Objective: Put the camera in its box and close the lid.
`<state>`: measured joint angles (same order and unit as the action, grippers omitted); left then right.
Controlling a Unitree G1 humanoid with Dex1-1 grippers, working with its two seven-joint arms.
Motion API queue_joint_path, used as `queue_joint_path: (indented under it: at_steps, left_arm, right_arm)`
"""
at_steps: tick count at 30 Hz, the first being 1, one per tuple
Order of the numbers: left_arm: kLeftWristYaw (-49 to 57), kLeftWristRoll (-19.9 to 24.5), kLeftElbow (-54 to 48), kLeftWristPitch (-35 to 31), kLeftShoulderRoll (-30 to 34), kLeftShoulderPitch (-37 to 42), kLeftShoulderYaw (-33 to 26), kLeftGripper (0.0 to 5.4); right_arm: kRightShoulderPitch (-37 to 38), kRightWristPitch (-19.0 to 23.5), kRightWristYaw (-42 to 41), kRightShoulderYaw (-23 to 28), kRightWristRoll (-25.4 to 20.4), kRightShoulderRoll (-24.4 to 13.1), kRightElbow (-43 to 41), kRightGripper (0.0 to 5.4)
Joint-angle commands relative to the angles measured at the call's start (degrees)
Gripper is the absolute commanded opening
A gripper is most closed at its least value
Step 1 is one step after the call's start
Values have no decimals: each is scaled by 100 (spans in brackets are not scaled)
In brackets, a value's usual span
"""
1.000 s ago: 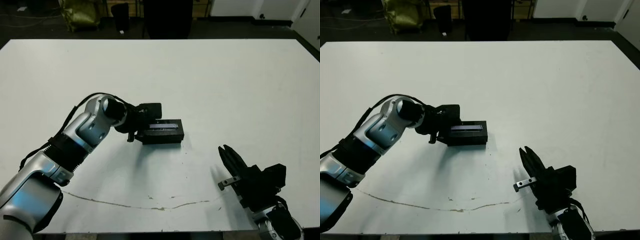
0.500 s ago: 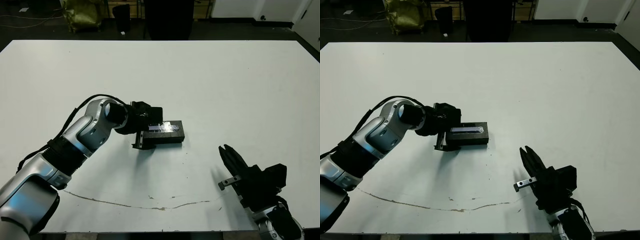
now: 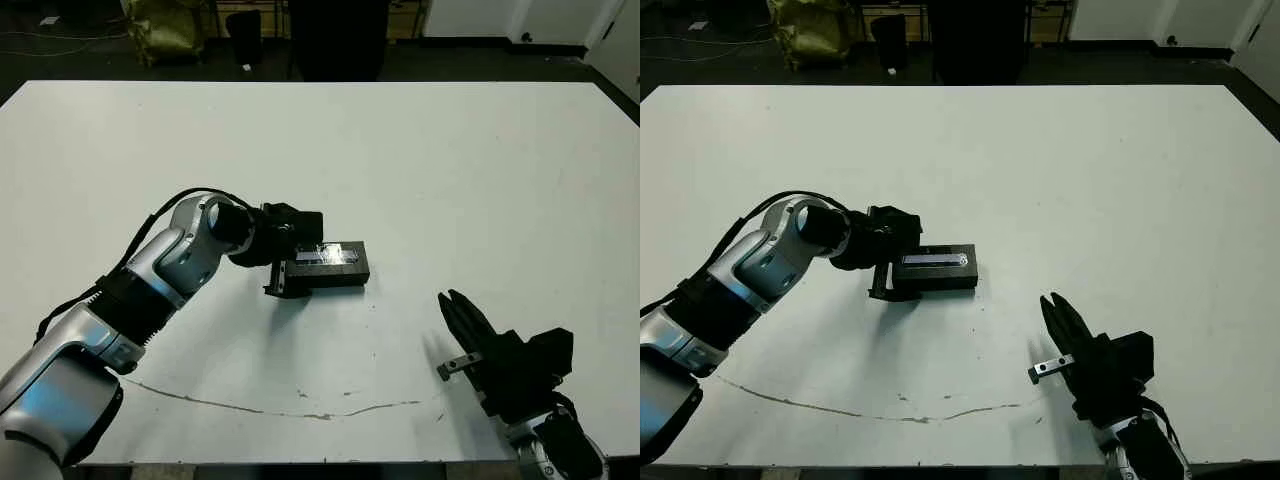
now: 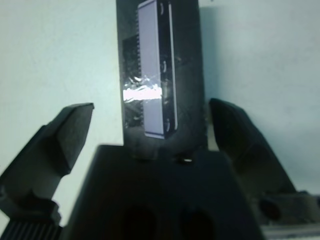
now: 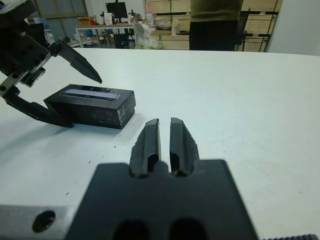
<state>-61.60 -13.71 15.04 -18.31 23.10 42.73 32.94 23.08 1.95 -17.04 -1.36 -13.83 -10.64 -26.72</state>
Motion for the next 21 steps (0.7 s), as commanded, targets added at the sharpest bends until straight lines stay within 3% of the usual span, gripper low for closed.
queue_joint_path:
  at_steps: [1, 9, 21]
  left_arm:
    - [24, -110, 295, -234, 55, -493, 143, 537]
    - [-7, -40, 358, -137, 178, -536, 20, 537]
    - [-241, 110, 356, 356, 925, -971, -238, 537]
  right_arm:
    - [97, -57, -38, 16, 25, -14, 136, 0]
    - [90, -100, -21, 5, 53, -9, 147, 0]
    - [84, -7, -39, 3, -12, -33, 45, 0]
